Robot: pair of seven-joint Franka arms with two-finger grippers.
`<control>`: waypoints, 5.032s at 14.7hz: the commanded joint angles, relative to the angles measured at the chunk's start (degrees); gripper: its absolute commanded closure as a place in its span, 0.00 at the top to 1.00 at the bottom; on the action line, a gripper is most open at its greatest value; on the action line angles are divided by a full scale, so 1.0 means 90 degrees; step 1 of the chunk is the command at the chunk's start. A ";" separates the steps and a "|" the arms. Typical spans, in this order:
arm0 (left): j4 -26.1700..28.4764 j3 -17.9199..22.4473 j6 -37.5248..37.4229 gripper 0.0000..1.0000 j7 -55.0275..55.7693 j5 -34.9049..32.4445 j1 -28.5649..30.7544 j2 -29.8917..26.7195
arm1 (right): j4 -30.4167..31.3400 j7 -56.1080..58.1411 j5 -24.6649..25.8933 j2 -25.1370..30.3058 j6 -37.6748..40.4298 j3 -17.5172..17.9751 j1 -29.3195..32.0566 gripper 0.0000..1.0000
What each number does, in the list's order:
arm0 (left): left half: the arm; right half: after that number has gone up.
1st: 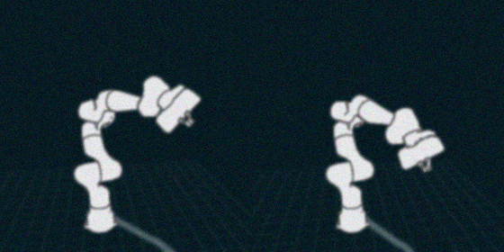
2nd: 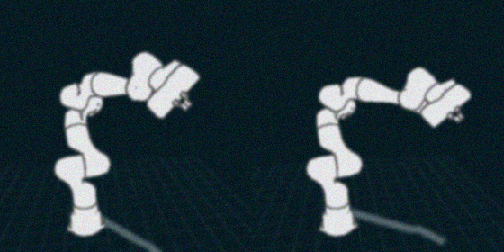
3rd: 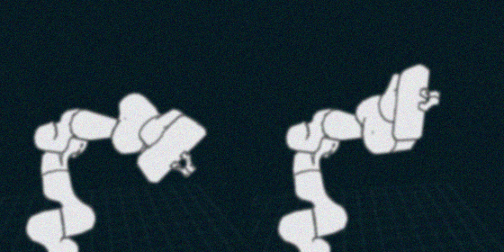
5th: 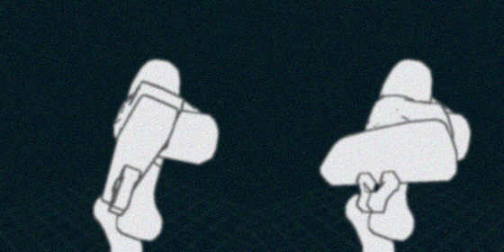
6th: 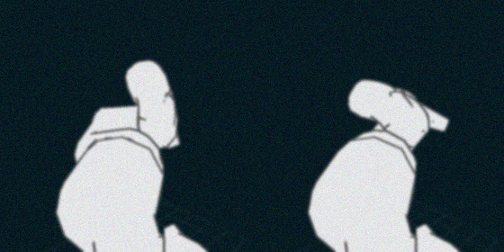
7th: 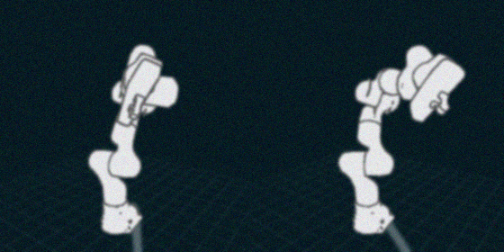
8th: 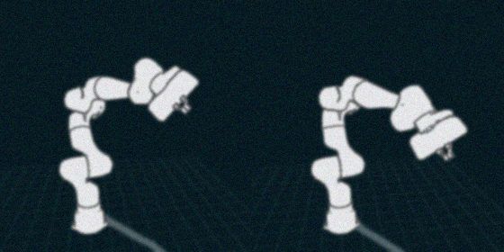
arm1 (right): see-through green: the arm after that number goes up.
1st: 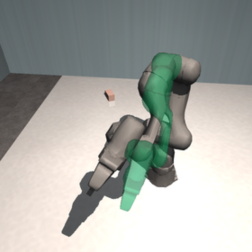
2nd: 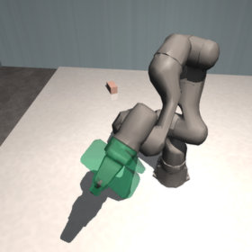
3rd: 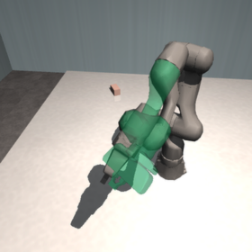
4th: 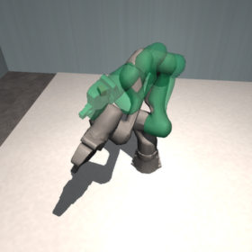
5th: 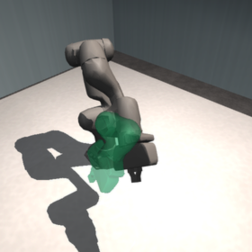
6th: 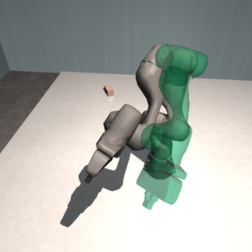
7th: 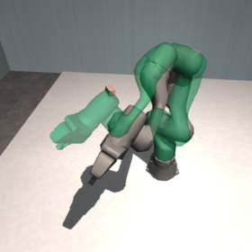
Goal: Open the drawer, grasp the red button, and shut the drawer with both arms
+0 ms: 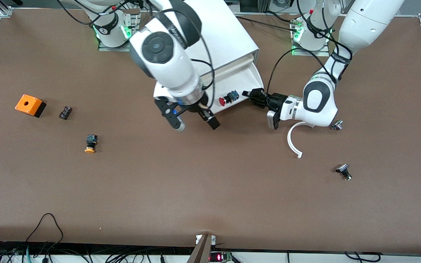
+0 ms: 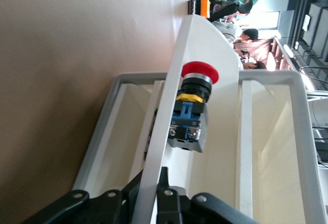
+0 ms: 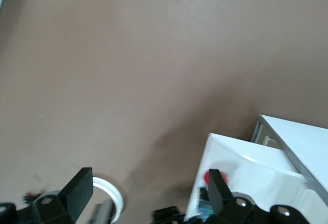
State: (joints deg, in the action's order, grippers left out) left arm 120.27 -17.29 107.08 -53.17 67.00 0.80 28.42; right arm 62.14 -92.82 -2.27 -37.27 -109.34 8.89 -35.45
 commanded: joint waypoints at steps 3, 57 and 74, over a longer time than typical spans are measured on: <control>-0.0463 0.0095 0.0183 1.00 0.0341 -0.0217 0.0009 0.0163 | -0.0293 -0.0408 0.0418 -0.0555 -0.0106 -0.0079 -0.0708 0.99; -0.3930 0.0075 -0.1459 1.00 0.9196 -0.6643 -0.0664 0.0512 | 0.5018 1.1055 -0.0936 0.0948 -0.2509 -0.2433 0.1360 0.00; -0.3042 0.0056 -0.0414 1.00 1.3260 -0.7180 -0.2392 0.0523 | 0.4356 1.1329 -0.1369 0.1308 -0.2032 -0.2764 0.1664 0.99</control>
State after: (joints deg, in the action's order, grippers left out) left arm 89.50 -17.38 100.99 63.54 3.04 -19.23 35.24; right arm 102.02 7.11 -13.80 -28.47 -130.20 -15.36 -20.91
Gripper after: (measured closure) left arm 0.000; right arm 0.004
